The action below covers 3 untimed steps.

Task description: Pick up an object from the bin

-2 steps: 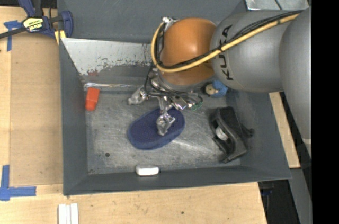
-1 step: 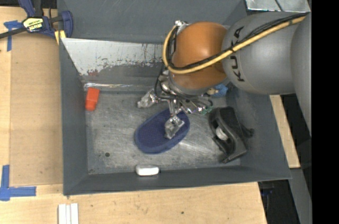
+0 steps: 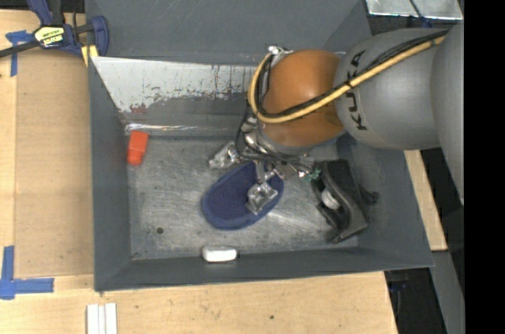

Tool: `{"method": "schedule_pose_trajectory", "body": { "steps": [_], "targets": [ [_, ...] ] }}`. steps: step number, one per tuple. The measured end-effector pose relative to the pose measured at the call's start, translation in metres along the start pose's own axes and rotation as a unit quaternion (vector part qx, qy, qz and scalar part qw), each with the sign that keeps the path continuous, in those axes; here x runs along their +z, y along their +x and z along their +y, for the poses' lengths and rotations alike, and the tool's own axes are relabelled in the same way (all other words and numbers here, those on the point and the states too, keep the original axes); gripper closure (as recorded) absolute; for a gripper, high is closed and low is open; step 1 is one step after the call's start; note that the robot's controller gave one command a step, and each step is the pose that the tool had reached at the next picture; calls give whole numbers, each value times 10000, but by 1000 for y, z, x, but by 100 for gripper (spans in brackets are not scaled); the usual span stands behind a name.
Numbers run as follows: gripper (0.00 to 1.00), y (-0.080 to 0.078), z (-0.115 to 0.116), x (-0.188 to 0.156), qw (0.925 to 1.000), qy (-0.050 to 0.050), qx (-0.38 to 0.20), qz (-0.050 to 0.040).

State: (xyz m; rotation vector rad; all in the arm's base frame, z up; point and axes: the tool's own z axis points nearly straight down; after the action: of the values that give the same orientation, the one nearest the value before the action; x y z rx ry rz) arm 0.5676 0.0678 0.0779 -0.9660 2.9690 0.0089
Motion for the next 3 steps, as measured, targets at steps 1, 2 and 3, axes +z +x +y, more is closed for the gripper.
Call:
{"method": "schedule_pose_trajectory", "body": {
  "steps": [1, 2, 3],
  "targets": [
    [0, -5, 1, -5, 10000, -2, 0, 37],
    [100, -3, -1, -6, 10000, -7, 14, 91],
    [100, -5, -2, -44, 10000, 13, 33, 75]
  ]
}}
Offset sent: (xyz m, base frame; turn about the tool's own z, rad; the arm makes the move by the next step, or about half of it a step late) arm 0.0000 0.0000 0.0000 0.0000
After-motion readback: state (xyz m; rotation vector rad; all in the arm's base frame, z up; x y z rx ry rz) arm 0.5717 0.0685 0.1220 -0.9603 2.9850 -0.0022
